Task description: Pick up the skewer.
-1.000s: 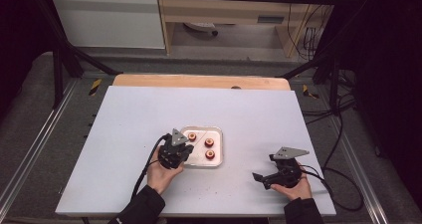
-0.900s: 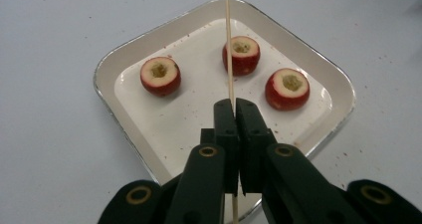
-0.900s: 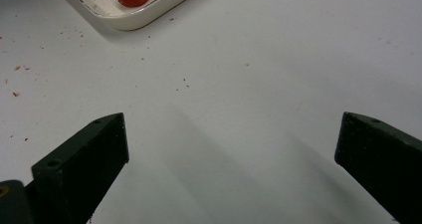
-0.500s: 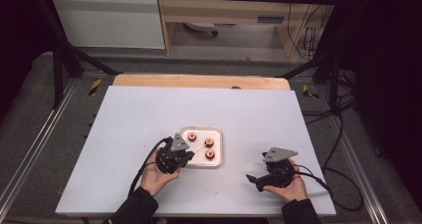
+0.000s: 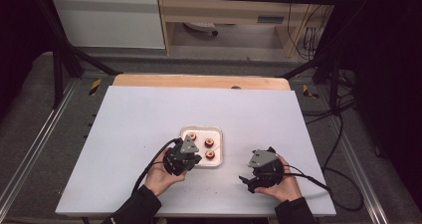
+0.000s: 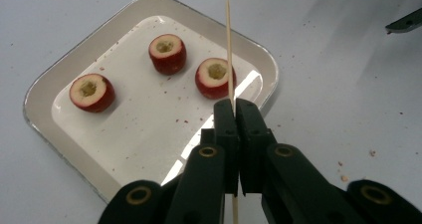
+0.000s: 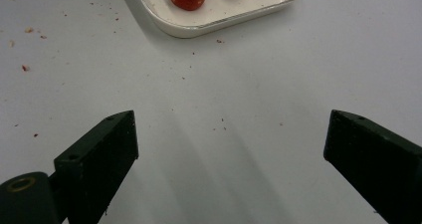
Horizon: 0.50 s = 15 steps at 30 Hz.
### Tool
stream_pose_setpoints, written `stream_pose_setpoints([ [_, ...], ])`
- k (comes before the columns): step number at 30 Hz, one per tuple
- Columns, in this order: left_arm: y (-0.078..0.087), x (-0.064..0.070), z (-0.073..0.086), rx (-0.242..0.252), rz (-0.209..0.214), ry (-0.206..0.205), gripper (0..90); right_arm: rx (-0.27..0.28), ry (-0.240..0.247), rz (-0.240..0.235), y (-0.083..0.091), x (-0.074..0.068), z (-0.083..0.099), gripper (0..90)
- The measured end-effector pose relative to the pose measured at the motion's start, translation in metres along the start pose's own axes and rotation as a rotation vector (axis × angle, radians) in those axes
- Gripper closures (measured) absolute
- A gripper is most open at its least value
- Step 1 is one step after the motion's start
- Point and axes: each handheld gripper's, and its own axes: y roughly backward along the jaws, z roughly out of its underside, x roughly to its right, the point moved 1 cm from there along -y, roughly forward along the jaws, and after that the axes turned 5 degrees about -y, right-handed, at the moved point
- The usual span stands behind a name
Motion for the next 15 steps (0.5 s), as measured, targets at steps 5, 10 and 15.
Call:
stream_pose_setpoints([
  [5,-0.004,0.008,-0.009,-0.014,0.021,-0.035,88.5,-0.009,0.07,0.017,0.002,-0.003,-0.005,10.7],
  [10,-0.01,0.016,-0.02,-0.034,0.043,-0.073,88.4,-0.016,0.129,0.023,0.004,-0.006,-0.01,15.0],
  [15,-0.018,0.028,-0.033,-0.049,0.069,-0.11,88.5,0.009,0.211,0.032,0.004,-0.008,-0.013,23.2],
])
